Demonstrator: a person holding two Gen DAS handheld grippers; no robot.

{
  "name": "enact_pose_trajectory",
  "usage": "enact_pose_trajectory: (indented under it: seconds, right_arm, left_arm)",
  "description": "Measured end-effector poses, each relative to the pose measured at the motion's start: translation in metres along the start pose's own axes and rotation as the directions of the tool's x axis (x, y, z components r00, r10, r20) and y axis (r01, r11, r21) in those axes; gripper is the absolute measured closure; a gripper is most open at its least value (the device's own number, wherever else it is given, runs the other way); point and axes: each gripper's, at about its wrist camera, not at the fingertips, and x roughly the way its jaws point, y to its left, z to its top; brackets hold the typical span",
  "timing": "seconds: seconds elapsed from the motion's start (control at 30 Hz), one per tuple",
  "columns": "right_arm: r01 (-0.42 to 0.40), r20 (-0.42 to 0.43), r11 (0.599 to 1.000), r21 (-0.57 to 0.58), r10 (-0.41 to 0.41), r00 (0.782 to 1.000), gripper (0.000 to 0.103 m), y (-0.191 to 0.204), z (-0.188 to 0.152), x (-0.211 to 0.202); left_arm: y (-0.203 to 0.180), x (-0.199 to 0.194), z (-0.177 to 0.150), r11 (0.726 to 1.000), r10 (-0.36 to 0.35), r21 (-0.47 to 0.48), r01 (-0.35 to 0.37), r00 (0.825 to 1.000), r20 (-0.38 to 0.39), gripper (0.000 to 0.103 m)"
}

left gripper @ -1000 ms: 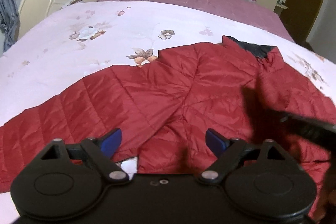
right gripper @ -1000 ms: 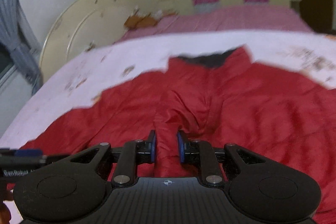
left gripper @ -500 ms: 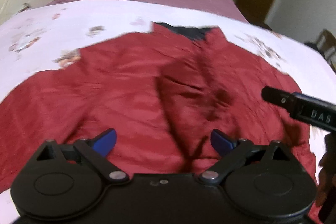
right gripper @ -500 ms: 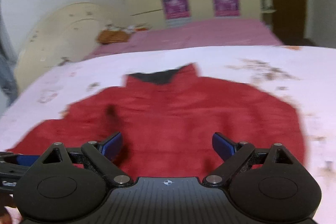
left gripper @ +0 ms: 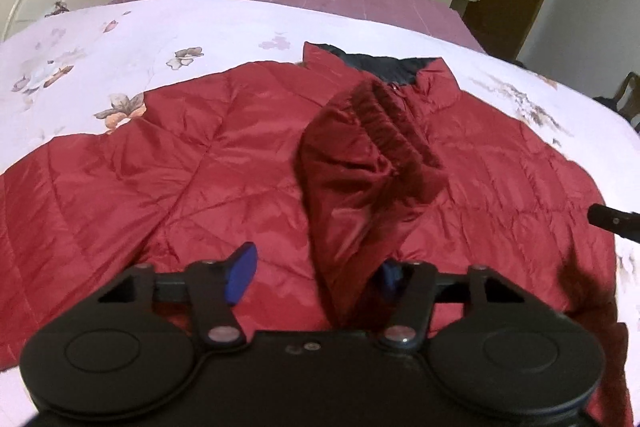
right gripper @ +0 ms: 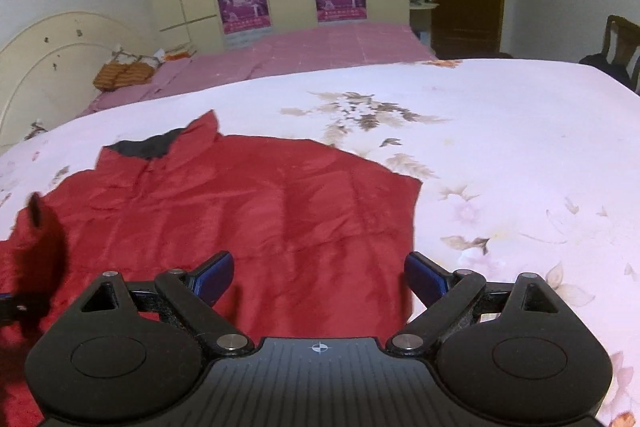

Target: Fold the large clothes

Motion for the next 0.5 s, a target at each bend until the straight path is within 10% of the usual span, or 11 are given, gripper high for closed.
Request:
enact_pose_trajectory:
  seconds: [0.13,0.3,0.37,0.4,0.5]
  right_arm:
    - [0.020,0.000,0.999,0.031,-0.020,1.000,0.012,-0.014,0.012,0.015]
    - [0.031,-0.047,0.997,0.074,-0.028,0.999,0.012,-0.030,0.025,0.042]
    - [0.025,-0.070,0.995,0.100,-0.018,0.997,0.032,-0.036,0.025,0.052]
    - [0.017,-0.093,0.994,0.109,-0.007,0.996,0.061,-0.038,0.025,0.058]
    - [0.033,-0.096,0.997,0.072,-0.026,0.995,0.069,-0.036,0.024,0.062]
  left_arm:
    - [0.012,-0.003,-0.003,0.999,-0.030,-0.021,0.030,0.999,0.022,0.080]
    - [0.024,-0.001,-0.010,0.999,-0.032,-0.039,0.032,0.999,0.007,0.086]
    - [0.025,-0.001,-0.010,0.999,-0.030,-0.039,0.030,1.000,0.007,0.088]
    - [0.025,0.000,-0.010,0.999,-0.028,-0.038,0.028,1.000,0.005,0.088]
    - [0.026,0.004,-0.012,0.999,-0.021,-0.041,0.020,1.000,-0.006,0.088]
